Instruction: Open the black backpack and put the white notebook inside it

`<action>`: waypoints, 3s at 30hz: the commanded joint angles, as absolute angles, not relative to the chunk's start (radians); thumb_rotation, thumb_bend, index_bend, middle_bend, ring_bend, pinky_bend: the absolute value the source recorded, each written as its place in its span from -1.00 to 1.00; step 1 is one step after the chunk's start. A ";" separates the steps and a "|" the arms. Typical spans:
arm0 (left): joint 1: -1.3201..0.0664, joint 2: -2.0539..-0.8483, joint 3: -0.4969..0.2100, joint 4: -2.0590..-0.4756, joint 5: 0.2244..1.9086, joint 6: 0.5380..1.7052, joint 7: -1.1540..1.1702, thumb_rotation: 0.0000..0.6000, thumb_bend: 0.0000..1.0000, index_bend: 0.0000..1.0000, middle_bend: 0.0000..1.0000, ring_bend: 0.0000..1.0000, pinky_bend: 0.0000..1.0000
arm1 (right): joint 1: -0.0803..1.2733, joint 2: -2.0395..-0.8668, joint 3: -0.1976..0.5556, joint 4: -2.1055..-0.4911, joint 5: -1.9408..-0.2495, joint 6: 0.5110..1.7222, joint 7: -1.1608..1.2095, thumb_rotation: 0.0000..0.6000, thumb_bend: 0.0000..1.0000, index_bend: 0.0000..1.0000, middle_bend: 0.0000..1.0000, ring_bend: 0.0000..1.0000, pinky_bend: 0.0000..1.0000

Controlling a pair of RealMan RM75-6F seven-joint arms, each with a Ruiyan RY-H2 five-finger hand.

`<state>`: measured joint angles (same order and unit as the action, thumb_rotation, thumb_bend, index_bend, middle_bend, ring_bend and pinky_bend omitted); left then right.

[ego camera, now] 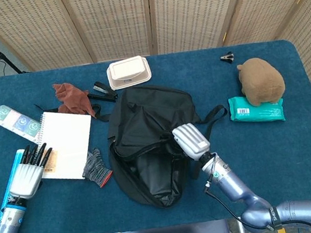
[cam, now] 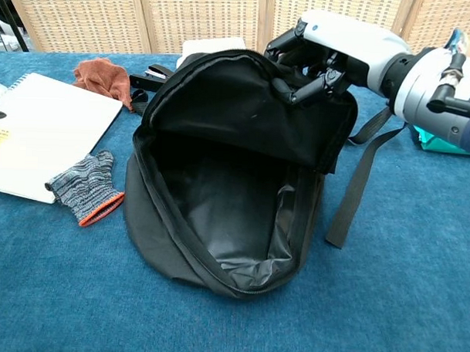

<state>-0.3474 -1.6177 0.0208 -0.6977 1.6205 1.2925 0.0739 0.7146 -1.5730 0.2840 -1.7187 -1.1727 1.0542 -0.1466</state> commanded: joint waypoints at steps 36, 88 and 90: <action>-0.410 -1.788 0.041 -0.391 1.660 1.427 -0.023 1.00 0.01 0.51 0.10 0.10 0.22 | 0.711 -1.548 0.257 -1.736 -1.195 1.053 -0.109 1.00 0.22 0.28 0.19 0.10 0.21; -0.489 -1.721 -0.118 -0.723 2.182 2.229 -0.224 1.00 0.06 0.78 0.35 0.26 0.31 | 0.803 -1.467 0.365 -1.791 -0.887 0.997 -0.149 1.00 0.22 0.30 0.22 0.12 0.21; -0.522 -1.750 -0.112 -0.678 2.179 2.211 -0.212 1.00 0.06 0.78 0.35 0.26 0.31 | 0.806 -1.466 0.363 -1.793 -0.882 0.998 -0.150 1.00 0.22 0.30 0.22 0.12 0.21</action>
